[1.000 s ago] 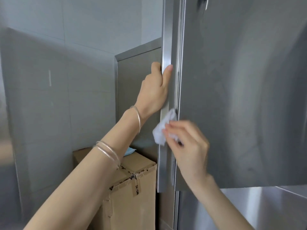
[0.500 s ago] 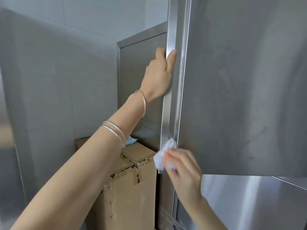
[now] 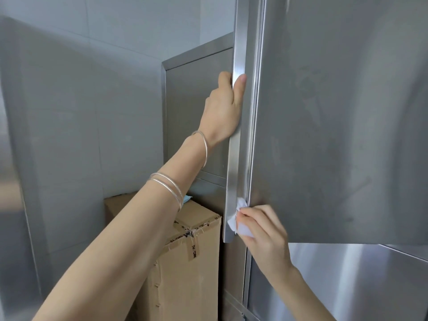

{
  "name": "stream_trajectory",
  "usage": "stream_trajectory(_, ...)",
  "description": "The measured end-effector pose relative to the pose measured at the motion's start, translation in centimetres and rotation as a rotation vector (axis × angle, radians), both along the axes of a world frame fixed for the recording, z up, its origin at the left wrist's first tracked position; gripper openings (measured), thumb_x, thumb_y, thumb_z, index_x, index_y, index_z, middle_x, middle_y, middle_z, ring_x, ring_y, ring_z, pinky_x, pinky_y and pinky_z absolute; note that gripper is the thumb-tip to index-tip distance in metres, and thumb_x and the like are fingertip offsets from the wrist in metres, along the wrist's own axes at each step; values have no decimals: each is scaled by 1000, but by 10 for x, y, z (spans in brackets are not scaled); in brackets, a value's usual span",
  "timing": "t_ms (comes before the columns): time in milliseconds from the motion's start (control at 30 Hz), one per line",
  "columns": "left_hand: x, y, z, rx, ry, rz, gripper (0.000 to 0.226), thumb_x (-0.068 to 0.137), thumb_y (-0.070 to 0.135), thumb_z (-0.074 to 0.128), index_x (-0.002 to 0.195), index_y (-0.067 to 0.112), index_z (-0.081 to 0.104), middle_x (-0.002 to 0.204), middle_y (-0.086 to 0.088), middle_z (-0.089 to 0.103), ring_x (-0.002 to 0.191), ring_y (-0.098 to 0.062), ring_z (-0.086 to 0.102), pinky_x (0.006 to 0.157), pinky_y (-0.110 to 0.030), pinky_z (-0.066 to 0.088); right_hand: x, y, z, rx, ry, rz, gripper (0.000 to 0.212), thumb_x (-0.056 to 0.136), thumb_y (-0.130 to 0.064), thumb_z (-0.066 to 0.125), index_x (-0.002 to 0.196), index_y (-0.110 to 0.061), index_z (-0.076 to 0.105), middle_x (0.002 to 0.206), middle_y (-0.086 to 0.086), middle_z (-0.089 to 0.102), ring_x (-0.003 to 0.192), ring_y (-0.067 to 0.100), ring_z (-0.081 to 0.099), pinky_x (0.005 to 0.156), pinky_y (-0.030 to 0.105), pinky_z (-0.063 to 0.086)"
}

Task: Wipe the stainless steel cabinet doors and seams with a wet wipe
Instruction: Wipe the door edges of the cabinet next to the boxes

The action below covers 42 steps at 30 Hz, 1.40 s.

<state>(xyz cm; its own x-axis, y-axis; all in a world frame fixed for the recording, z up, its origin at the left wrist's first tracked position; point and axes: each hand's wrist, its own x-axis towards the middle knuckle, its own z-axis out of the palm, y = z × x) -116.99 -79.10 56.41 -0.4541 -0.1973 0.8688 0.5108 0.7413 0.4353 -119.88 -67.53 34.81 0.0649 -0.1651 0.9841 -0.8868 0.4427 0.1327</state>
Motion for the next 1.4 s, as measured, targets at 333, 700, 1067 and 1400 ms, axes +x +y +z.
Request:
stream_trajectory(333,-7,-2,-2,-11,18,2,34,103,39,28,73,26,23,61,3,40,57,-17,39,55,-37,16,6,-7,65,-100,15,-107,17,87,5,55,88,4,72,98,7,71,76,16,44,74,20,45)
stream_trajectory(700,3,-7,0,-90,127,-106,31,102,34,37,75,27,25,58,11,32,47,-3,35,47,-19,27,19,-2,133,-123,75,-126,16,80,4,62,92,3,73,97,8,72,76,21,49,73,17,41)
stream_trajectory(1067,-22,-7,4,10,204,-65,32,101,28,42,72,28,27,56,12,33,48,0,40,48,-16,30,3,-7,107,-73,-58,-67,22,70,12,73,89,2,72,93,7,71,82,8,45,86,-2,31)
stream_trajectory(1400,-42,-15,1,-3,188,-40,30,101,31,38,74,28,26,56,13,33,47,-6,36,47,-15,29,-7,-6,-22,126,-70,-149,27,90,2,50,77,-1,73,86,3,71,72,16,54,63,21,48)
